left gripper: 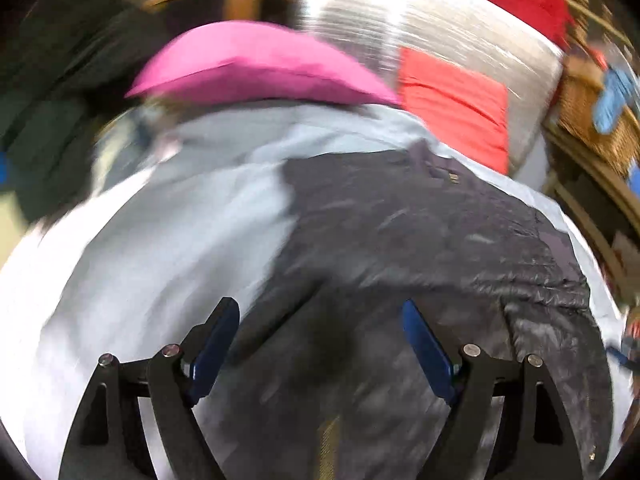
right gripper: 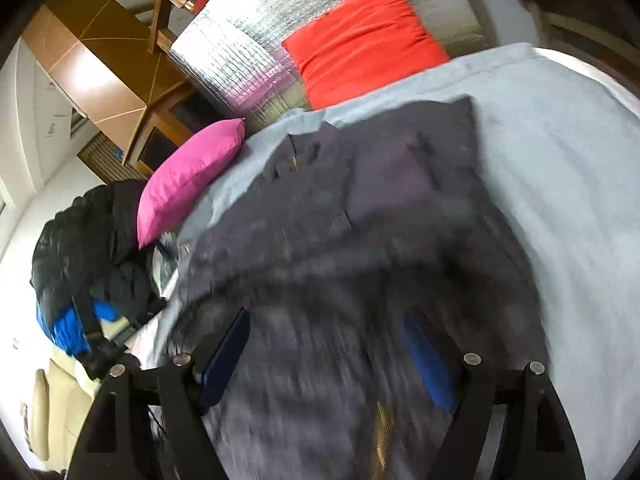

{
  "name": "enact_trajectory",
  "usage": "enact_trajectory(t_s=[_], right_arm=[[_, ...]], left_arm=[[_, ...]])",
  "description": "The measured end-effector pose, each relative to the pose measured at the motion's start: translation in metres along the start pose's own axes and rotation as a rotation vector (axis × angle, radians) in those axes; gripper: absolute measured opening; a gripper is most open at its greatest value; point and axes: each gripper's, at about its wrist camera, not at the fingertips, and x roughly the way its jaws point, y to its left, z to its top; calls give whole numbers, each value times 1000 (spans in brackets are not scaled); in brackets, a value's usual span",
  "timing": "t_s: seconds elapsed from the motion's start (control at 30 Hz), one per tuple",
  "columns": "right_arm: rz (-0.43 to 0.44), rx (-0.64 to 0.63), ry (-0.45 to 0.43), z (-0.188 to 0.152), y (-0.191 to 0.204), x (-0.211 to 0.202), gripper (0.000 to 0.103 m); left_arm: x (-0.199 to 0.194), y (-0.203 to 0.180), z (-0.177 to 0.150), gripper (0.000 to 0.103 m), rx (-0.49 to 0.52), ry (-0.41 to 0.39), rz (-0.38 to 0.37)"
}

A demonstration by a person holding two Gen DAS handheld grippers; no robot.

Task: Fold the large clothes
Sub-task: 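Position both grippers open above the ribbed jacket hem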

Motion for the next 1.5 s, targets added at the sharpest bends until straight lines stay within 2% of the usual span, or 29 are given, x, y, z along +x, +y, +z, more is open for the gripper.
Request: enact_trajectory(t_s=[0.13,0.23,0.47,0.63,0.7,0.8,0.87,1.13,1.5], right_arm=[[-31,47,-14,-50,-11,-38,82],[-65,78,-23,-80,-18,-61,82],[-104,144,-75,-131,-30,-106,82],[-116,171,-85,-157,-35,-121,82],[-132,170,-96,-166,-38,-126,82],[-140,168,-118,-175,-42,-134,82],[-135,175,-130,-180,-46,-138,82],[-127,171,-103,-186,-48,-132,82],[-102,156,-81,-191,-47,-129,82]], left_arm=[[-32,38,-40,84,-123,46,16],[-49,51,-72,84,-189,99,-19],[-80,55,-124,84,-237,139,-33],[-95,56,-147,84,-181,106,-15],[-97,59,-156,84,-176,110,-32],[-101,67,-158,84,-220,80,-79],[-101,70,-160,84,-243,76,-62],[-98,81,-164,84,-321,89,-101],[-104,78,-167,84,-303,81,-87]])
